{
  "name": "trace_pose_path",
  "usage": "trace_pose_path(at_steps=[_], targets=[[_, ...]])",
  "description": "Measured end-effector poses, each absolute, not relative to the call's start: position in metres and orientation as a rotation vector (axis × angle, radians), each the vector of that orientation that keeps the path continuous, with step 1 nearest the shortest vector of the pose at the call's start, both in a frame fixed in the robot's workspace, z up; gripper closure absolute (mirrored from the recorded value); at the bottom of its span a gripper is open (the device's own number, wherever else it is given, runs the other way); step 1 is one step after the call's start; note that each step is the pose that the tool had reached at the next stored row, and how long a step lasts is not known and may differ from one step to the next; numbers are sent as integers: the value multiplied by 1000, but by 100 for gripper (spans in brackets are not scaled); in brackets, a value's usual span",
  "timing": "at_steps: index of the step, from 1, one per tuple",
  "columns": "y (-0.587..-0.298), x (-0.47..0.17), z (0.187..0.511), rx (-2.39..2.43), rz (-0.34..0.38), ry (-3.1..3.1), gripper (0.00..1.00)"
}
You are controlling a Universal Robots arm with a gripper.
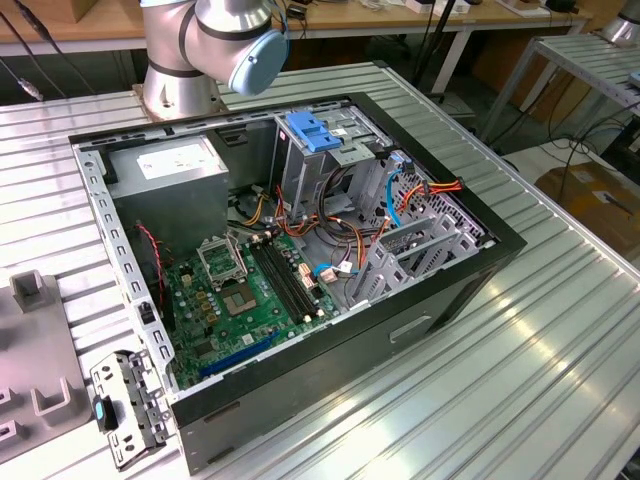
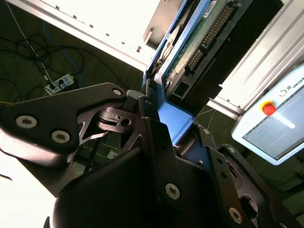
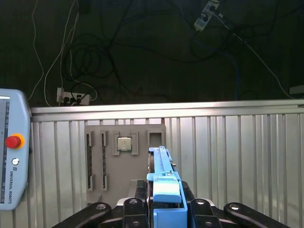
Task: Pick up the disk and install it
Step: 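Pick up the disk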
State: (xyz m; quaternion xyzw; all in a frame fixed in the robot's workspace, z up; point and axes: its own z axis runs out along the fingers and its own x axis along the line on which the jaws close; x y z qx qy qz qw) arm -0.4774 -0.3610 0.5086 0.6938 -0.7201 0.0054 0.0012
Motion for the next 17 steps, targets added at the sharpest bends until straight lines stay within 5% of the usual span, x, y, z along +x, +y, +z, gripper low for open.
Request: trace_pose_path(at_steps=[17], targets=[[-361, -463, 509, 2178, 17, -2261, 63]])
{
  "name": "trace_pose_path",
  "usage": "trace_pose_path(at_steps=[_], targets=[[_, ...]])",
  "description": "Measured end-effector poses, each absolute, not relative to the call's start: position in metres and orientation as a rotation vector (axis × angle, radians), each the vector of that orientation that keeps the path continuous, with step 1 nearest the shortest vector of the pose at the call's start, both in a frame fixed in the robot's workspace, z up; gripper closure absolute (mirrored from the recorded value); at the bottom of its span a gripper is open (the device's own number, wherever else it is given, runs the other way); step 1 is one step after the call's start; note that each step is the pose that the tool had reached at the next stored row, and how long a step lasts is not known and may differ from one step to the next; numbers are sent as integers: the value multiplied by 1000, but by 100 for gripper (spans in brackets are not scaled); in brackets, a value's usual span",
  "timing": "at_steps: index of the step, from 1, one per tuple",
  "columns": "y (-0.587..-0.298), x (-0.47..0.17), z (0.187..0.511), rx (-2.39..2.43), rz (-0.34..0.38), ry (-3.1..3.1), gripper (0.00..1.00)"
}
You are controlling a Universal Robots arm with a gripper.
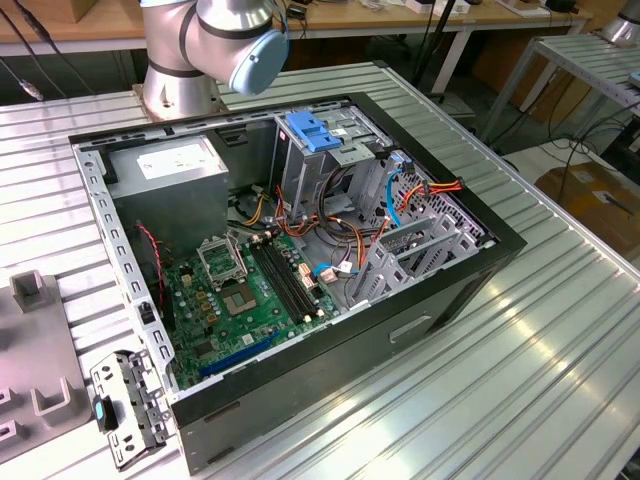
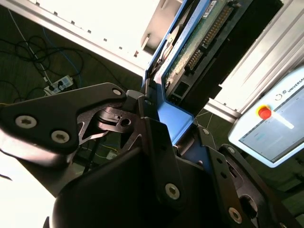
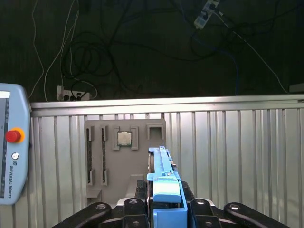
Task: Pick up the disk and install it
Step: 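Pick up the disk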
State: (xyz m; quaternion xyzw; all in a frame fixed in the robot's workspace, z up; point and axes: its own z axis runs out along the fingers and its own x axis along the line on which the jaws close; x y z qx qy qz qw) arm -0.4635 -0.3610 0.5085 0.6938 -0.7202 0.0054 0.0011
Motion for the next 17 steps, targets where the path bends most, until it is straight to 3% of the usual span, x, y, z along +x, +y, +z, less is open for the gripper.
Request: trace_pose_path(at_steps=[17], targets=[[-361, -452, 509, 2178, 17, -2261, 63]])
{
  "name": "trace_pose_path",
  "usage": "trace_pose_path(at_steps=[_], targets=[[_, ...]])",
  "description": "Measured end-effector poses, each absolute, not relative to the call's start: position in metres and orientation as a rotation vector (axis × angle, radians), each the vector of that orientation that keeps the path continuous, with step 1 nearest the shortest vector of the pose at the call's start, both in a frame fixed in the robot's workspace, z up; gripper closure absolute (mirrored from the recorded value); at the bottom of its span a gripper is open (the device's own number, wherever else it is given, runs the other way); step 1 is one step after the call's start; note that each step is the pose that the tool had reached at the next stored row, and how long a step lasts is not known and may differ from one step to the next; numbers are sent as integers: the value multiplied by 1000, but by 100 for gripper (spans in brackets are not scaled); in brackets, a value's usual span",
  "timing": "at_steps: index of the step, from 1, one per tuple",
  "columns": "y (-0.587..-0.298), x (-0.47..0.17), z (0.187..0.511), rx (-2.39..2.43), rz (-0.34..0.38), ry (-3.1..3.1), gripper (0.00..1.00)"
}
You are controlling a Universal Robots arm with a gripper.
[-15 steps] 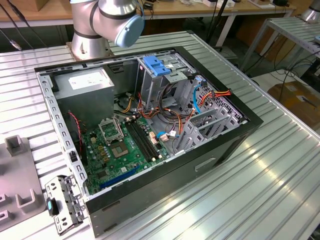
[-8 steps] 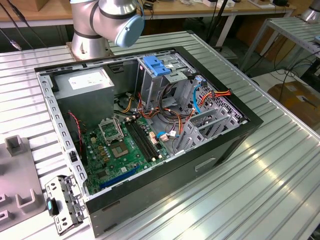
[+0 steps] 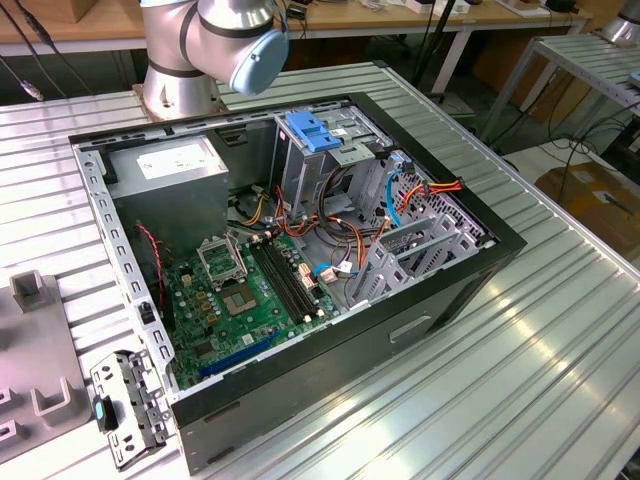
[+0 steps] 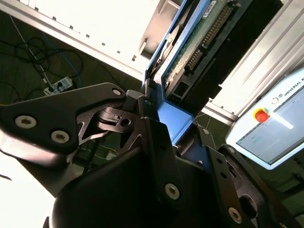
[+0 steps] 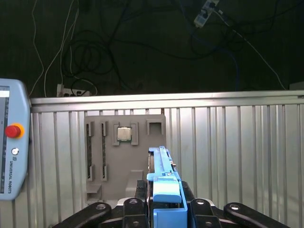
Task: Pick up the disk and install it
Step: 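Pick up the disk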
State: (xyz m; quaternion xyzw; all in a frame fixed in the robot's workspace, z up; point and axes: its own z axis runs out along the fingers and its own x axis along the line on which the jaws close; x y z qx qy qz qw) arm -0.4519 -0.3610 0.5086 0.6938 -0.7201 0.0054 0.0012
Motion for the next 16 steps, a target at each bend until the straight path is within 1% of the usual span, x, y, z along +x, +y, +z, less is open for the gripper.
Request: trace_pose_path(at_steps=[12, 16], targets=[[-361, -438, 509, 2178, 17, -2261, 63], [-368, -438, 509, 2177, 17, -2261, 63]])
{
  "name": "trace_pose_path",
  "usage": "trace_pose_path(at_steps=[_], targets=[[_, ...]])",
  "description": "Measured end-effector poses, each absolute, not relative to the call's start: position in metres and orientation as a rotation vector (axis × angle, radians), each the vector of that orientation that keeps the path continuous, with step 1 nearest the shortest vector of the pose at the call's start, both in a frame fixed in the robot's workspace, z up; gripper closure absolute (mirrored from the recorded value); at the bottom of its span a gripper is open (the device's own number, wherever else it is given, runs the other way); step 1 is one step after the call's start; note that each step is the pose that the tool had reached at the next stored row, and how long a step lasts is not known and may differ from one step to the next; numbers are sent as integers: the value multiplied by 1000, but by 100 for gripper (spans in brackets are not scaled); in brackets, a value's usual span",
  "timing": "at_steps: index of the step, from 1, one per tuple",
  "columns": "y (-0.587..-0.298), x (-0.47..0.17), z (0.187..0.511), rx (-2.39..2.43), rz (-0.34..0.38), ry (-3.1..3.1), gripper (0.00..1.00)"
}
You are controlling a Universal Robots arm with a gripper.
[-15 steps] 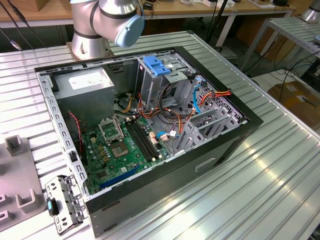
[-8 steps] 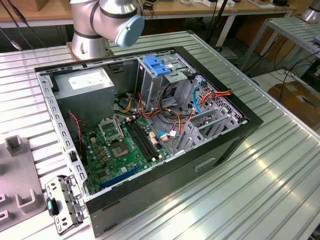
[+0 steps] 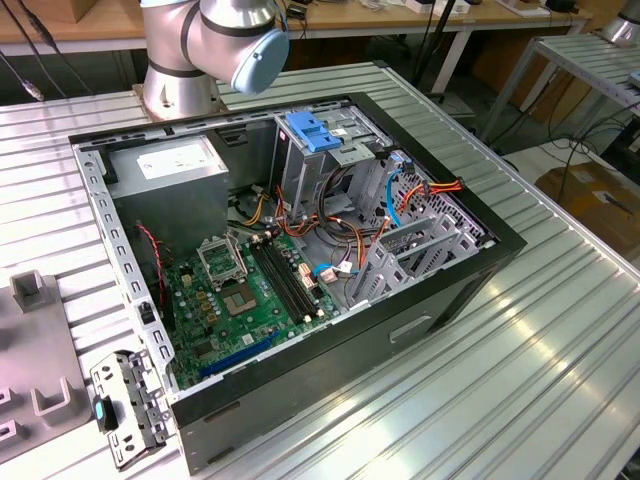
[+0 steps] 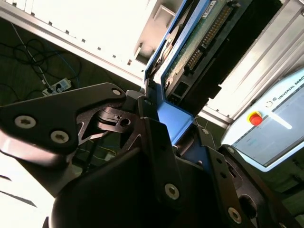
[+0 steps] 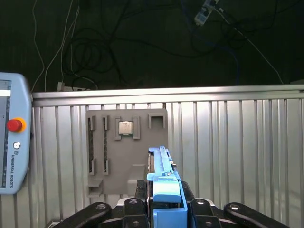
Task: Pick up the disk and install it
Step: 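Pick up the disk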
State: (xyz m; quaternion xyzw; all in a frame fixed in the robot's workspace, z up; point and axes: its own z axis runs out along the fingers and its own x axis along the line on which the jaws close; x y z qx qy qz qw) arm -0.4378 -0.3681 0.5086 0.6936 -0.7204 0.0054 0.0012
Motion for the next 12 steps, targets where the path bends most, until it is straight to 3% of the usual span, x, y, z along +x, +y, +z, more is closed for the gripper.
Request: trace_pose_path(at_steps=[12], targets=[[-371, -408, 509, 2177, 17, -2261, 63]])
